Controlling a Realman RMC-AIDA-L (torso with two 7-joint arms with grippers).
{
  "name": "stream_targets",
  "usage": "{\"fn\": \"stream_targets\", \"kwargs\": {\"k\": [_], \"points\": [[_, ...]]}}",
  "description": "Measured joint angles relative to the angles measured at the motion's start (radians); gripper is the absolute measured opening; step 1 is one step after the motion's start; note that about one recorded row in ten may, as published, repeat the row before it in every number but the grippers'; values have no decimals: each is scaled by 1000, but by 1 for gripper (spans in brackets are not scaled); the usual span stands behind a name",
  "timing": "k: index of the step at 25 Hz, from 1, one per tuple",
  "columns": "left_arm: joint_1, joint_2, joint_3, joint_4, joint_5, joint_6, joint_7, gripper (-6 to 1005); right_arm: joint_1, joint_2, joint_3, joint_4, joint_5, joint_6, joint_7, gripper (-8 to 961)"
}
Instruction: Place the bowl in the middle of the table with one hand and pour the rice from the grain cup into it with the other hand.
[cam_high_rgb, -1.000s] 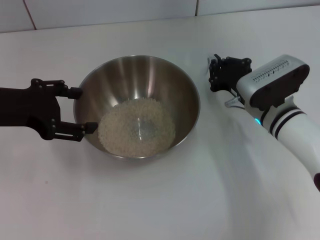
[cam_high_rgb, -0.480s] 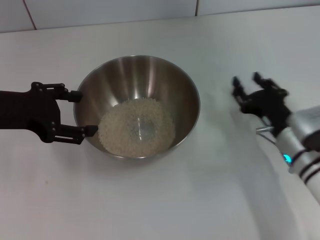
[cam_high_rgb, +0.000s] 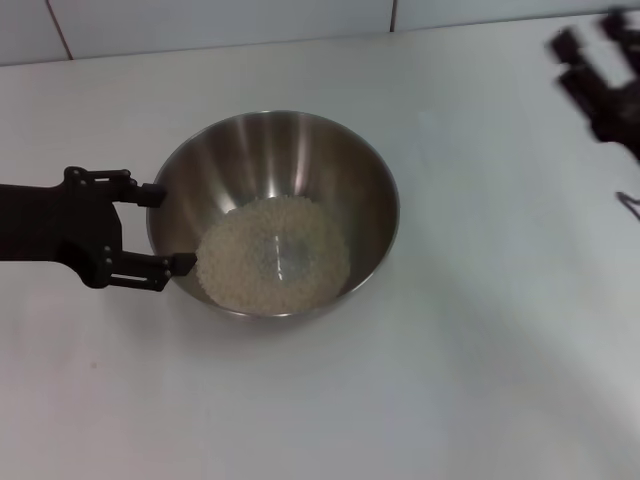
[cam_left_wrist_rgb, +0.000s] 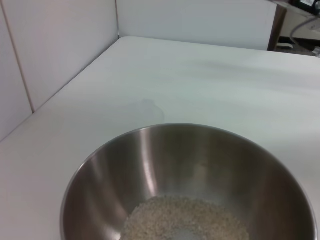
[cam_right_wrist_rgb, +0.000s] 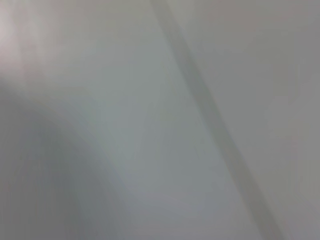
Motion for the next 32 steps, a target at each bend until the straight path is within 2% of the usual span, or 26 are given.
{"fn": "stream_targets", "kwargs": {"k": [2,3,4,7,9,11,13,14,15,18,19,21,22,23,24,25,26,27,28,29,30,32], "points": [[0,1,0,0,0,1,-2,862,93,-47,-7,-47,-175,8,107,774],[0,1,0,0,0,1,-2,862,93,-47,-7,-47,-175,8,107,783],[0,1,0,0,0,2,-4,862,152,-55,-7,-92,-258,12,122,791],[0,3,0,2,0,2,-7,862,196,-55,-8,-141,-306,15,130,817],[0,4,0,5,0,3,-7,862,272,-49,-37,-249,-358,9,145,834],[1,4,0,7,0,4,-8,862,294,-45,-57,-282,-360,5,152,834],[1,4,0,7,0,5,-8,862,357,-26,-112,-388,-357,-5,174,834],[0,5,0,7,0,5,-8,862,425,18,-164,-538,-354,-37,208,834],[0,5,0,7,0,5,-8,862,425,18,-164,-538,-354,-37,208,834],[-3,5,0,8,0,6,-8,862,532,113,-277,-842,-340,-97,306,834],[-4,4,2,8,0,6,-8,862,553,129,-346,-957,-319,-126,379,834],[-4,4,2,8,0,6,-8,862,553,128,-381,-997,-301,-139,420,834],[-2,4,4,6,3,6,-8,862,533,125,-501,-1015,-237,-148,510,834],[-2,4,4,6,3,6,-8,862,533,125,-501,-1015,-237,-148,510,834],[-2,3,11,8,11,6,-8,862,495,127,-644,-1030,-163,-145,572,834],[-2,3,11,8,11,6,-8,862,495,127,-644,-1030,-163,-145,572,834],[-1,3,14,8,14,6,-8,862,473,129,-725,-1035,-120,-141,601,834],[-1,3,17,9,15,6,-8,862,431,130,-868,-1045,-30,-129,650,834],[-1,3,17,9,15,6,-8,862,431,130,-868,-1045,-30,-129,650,834],[-2,4,18,9,15,6,-8,862,384,131,-1010,-1071,70,-107,699,834],[-3,4,17,9,15,6,-8,862,384,131,-1010,-1071,70,-107,699,834],[-6,4,17,10,15,6,-9,862,340,131,-1136,-1106,152,-77,748,834]]}}
